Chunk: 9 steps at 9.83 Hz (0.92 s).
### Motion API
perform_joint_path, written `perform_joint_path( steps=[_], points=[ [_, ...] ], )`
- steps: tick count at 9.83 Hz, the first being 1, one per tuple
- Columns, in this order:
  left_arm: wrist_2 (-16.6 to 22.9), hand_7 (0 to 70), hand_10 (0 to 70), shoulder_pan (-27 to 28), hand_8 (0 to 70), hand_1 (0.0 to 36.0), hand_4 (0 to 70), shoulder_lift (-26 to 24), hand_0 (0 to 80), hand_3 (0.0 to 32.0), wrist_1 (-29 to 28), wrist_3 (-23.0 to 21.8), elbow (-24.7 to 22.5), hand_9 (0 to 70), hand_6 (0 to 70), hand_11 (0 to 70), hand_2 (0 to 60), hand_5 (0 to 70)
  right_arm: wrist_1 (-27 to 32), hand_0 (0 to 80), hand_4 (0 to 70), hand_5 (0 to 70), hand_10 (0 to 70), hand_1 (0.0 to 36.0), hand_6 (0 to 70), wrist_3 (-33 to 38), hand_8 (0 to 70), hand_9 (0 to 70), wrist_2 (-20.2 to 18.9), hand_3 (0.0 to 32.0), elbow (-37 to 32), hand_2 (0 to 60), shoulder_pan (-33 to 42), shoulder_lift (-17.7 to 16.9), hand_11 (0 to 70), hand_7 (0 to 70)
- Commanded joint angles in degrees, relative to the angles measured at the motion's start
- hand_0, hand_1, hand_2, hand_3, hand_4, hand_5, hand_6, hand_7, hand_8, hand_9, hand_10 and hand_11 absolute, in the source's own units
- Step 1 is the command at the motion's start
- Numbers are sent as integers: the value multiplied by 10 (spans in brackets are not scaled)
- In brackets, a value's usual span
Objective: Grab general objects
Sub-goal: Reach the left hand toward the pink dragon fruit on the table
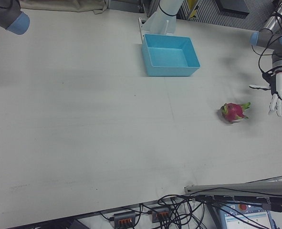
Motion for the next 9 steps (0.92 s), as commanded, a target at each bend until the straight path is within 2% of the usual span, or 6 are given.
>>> perform_joint_path(
  steps=[1, 2, 3, 5, 7, 9],
  points=[
    [-24, 28, 0, 27, 0, 259, 0, -27, 607, 320, 47, 20, -14, 0, 0, 0, 0, 128, 0, 0, 0, 0, 0, 0, 0, 0, 0, 0, 0, 0, 0, 0, 0, 0, 0, 0],
    [-24, 15, 0, 40, 0, 260, 0, -29, 614, 320, 48, 20, -13, 0, 0, 0, 0, 125, 0, 0, 0, 0, 0, 0, 0, 0, 0, 0, 0, 0, 0, 0, 0, 0, 0, 0],
    [-26, 8, 0, 59, 0, 250, 0, -33, 600, 320, 47, 22, -13, 0, 0, 0, 0, 85, 0, 0, 0, 0, 0, 0, 0, 0, 0, 0, 0, 0, 0, 0, 0, 0, 0, 0],
    [-56, 0, 0, 76, 0, 226, 0, -43, 570, 320, 44, 24, 3, 0, 0, 0, 0, 82, 1, 0, 0, 0, 0, 0, 0, 0, 0, 0, 0, 0, 0, 0, 0, 0, 0, 0],
    [-83, 0, 0, 95, 0, 201, 0, -74, 543, 320, 57, 24, 25, 0, 0, 0, 0, 84, 0, 0, 0, 0, 0, 0, 0, 0, 0, 0, 0, 0, 0, 0, 0, 0, 0, 0],
    [-83, 0, 0, 96, 0, 175, 0, -118, 512, 320, 95, 23, 53, 0, 0, 0, 0, 76, 1, 0, 0, 0, 0, 0, 0, 0, 0, 0, 0, 0, 0, 0, 0, 0, 0, 0]
  ],
)
